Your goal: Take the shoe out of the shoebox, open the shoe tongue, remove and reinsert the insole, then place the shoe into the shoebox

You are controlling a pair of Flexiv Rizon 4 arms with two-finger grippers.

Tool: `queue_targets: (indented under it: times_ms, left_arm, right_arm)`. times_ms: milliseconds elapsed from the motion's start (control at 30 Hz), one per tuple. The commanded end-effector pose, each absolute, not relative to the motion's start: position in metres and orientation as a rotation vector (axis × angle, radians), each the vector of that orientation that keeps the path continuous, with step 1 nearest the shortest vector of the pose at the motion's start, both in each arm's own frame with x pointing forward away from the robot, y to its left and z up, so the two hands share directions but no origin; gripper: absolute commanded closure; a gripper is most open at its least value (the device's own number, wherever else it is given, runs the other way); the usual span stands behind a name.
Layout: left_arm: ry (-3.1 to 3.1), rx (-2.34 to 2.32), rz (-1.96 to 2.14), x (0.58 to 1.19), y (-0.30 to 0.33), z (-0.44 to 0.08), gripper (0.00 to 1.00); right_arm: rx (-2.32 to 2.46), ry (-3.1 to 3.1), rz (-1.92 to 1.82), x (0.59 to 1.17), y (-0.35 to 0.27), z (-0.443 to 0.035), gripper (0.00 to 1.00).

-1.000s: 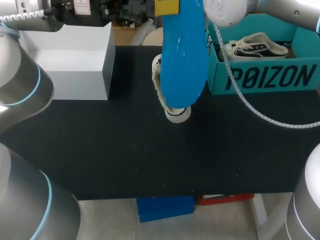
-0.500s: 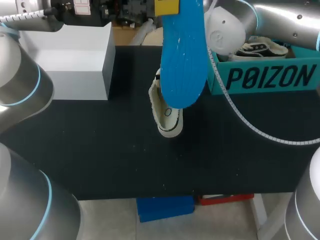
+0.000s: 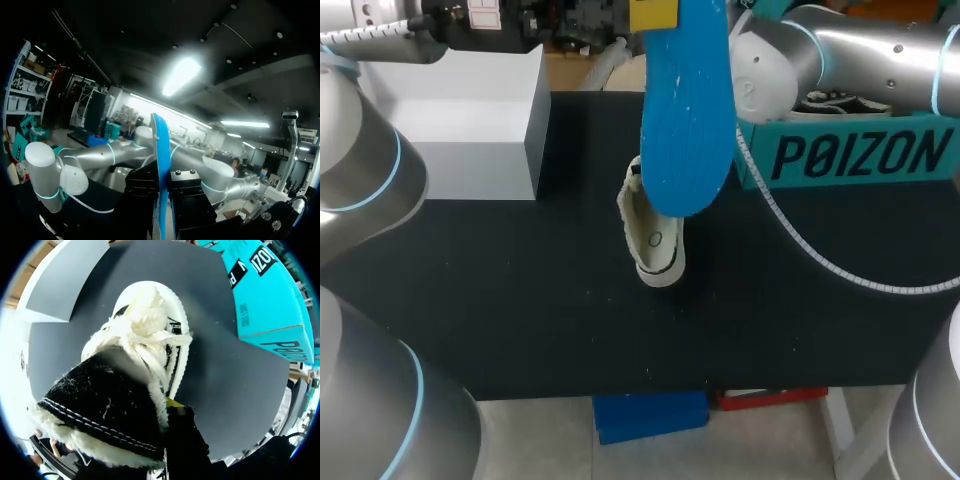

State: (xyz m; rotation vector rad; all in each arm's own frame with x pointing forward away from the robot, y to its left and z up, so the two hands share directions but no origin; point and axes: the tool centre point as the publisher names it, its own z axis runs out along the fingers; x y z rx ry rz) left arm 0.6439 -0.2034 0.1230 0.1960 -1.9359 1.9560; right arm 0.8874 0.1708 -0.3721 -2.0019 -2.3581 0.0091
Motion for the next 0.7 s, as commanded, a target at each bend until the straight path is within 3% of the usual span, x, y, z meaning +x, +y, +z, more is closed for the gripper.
queue_targets:
  times_ms: [33, 100, 133, 167, 233, 700]
  left_arm:
    - [-1.939, 0.200, 1.954, 0.644, -0.205, 0.124, 1.00]
    - [-1.939, 0.200, 1.954, 0.644, -0.205, 0.124, 1.00]
    - [-1.939, 0.200, 1.954, 0.644, -0.205, 0.124, 1.00]
    - [-1.939, 0.200, 1.954, 0.644, -0.205, 0.124, 1.00]
    - [-1.939, 0.200, 1.954, 0.644, -0.205, 0.124, 1.00]
    - [-1.939, 0.200, 1.954, 0.644, -0.205, 0.124, 1.00]
  right_arm:
    - [-1.978, -2.353, 0.011, 0.894, 0.172, -0.389, 1.00]
    - [-1.980, -2.344, 0.016, 0.894, 0.170, -0.393, 1.00]
    - [-1.982, -2.336, 0.009, 0.894, 0.168, -0.394, 0.91]
    - [-1.987, -2.330, 0.013, 0.894, 0.166, -0.395, 0.68]
    - [-2.002, -2.319, 0.010, 0.893, 0.161, -0.392, 0.00]
    - [-1.993, -2.096, -0.453, 0.880, 0.142, -0.318, 0.00]
